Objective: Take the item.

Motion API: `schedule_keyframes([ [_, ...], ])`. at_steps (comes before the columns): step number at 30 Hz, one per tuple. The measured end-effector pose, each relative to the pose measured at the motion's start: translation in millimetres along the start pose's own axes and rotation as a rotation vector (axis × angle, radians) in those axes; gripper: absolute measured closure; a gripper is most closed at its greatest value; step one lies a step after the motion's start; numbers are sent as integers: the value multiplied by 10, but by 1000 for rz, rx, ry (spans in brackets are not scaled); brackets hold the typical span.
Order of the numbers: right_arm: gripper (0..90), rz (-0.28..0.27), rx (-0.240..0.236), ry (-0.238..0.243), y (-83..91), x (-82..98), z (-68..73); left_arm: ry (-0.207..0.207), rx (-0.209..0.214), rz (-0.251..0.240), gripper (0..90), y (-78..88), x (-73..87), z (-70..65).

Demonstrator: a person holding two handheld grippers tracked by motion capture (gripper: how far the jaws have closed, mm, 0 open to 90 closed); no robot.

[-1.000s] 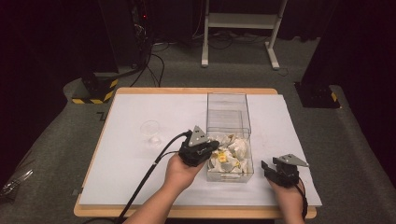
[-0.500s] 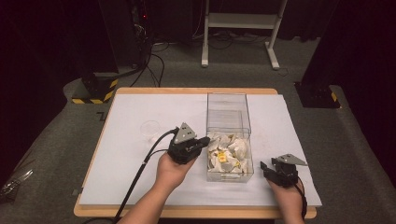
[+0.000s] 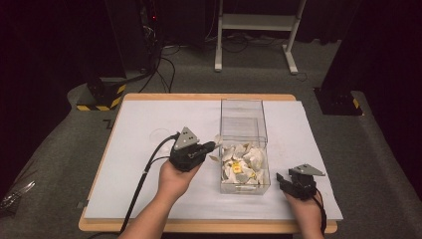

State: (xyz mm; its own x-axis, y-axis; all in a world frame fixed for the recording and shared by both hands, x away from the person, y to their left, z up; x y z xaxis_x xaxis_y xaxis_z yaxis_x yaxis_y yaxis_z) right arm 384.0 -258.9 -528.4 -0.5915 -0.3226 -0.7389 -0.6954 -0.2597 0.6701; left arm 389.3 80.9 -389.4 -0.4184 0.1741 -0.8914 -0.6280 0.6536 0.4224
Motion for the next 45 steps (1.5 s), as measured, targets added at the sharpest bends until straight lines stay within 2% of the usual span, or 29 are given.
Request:
schedule_keyframes([
  [19, 442, 6, 7, 27, -11, -2, 15, 27, -69, -20, 881, 202, 6, 321],
  [29, 441, 6, 8, 25, -11, -2, 18, 29, -126, -18, 881, 321, -7, 581],
  [45, 442, 6, 10, 27, -11, -2, 19, 102, -189, -35, 882, 518, 9, 1010],
])
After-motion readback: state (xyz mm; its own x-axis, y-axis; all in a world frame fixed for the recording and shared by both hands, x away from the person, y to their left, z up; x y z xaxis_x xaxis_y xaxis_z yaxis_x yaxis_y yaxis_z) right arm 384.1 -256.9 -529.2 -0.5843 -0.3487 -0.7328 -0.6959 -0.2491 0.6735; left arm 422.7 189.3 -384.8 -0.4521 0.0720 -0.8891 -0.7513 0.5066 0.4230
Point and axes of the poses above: each handheld gripper's, and its own axes: y roughly backward along the jaws, x roughly out of its underside, z roughly to its left, the point moved 4 cm from there along -y, roughly forward along the jaws, and after that the axes turned 5 degrees about y, right-handed, at the moved point
